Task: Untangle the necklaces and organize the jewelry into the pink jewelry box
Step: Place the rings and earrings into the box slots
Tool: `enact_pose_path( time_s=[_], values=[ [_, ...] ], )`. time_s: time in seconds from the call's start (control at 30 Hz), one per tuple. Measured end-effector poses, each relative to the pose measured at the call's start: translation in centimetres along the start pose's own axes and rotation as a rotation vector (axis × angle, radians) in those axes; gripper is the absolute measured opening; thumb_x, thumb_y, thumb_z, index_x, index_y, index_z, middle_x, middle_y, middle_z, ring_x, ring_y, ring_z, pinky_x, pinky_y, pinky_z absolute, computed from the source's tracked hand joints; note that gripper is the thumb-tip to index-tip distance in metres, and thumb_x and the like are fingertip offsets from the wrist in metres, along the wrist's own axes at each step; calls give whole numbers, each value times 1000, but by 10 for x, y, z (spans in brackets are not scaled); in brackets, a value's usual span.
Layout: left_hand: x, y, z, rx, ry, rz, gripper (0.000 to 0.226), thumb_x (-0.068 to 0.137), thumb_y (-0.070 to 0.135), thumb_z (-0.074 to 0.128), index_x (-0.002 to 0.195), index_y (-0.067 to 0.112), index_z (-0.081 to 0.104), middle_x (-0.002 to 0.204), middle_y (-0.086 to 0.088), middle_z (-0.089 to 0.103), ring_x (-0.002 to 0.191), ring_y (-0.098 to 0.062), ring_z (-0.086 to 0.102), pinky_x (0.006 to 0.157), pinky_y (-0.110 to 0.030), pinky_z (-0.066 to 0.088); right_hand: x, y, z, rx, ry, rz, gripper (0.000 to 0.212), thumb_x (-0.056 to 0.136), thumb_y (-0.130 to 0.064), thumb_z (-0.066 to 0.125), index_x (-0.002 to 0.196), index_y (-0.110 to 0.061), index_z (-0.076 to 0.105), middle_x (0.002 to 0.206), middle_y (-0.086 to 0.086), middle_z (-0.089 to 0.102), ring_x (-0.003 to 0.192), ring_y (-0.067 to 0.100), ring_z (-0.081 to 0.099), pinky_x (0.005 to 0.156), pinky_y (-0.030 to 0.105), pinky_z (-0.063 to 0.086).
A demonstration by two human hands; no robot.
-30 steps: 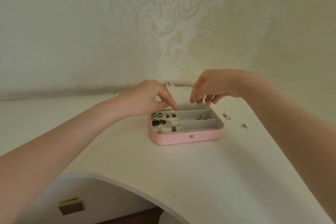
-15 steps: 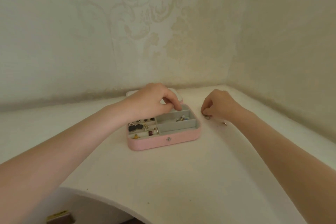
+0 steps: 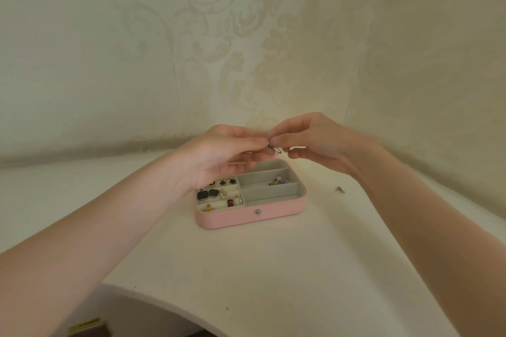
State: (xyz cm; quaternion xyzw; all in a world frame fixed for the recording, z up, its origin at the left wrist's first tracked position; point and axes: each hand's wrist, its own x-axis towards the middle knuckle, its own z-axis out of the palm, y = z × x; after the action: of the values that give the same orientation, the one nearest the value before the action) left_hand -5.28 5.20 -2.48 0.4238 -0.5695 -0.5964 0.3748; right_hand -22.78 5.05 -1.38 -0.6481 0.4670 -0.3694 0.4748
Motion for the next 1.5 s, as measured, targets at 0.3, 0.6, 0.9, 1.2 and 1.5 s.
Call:
enact_pose_path(
  time_s=[0.3, 0.6, 0.9, 1.2, 1.5],
  values=[
    [21, -16, 13, 868, 107, 253, 5, 83, 18, 67, 82, 22, 68, 73, 12, 63, 70, -1, 57, 65, -6, 42, -8, 9, -31, -802, 145, 146, 10, 83, -2, 63, 83, -10, 69, 84, 11, 69, 69, 18, 61, 62, 22, 52],
    [12, -13, 12, 993, 102, 336, 14, 87, 18, 59, 89, 30, 66, 75, 20, 56, 70, 4, 53, 61, 3, 32, -15, 34, -31, -1089, 75, 401, 21, 73, 3, 62, 93, 3, 71, 76, 9, 62, 69, 19, 55, 67, 27, 47],
    [-9, 3, -14, 616, 3, 329, 12, 81, 11, 70, 89, 20, 69, 78, 3, 73, 67, -2, 65, 66, -14, 50, -12, -16, 15, -251, -26, 72, 11, 81, 2, 64, 72, -4, 64, 62, 4, 60, 55, 10, 58, 57, 16, 50],
    [-24, -13, -45, 569, -32, 310, 20, 75, -4, 71, 71, 15, 67, 68, -2, 70, 62, -3, 66, 63, -10, 50, 2, -10, 54, -37, -131, 128, 11, 78, -3, 71, 71, -5, 63, 57, 1, 61, 49, 7, 58, 52, 13, 48],
    [-26, -25, -58, 609, -2, 406, 21, 76, 1, 71, 72, 21, 67, 66, 10, 69, 64, -1, 64, 66, -13, 50, 2, -9, 55, 153, -198, 157, 23, 92, -17, 54, 80, -3, 67, 71, 9, 68, 57, 12, 64, 53, 16, 52]
  ],
)
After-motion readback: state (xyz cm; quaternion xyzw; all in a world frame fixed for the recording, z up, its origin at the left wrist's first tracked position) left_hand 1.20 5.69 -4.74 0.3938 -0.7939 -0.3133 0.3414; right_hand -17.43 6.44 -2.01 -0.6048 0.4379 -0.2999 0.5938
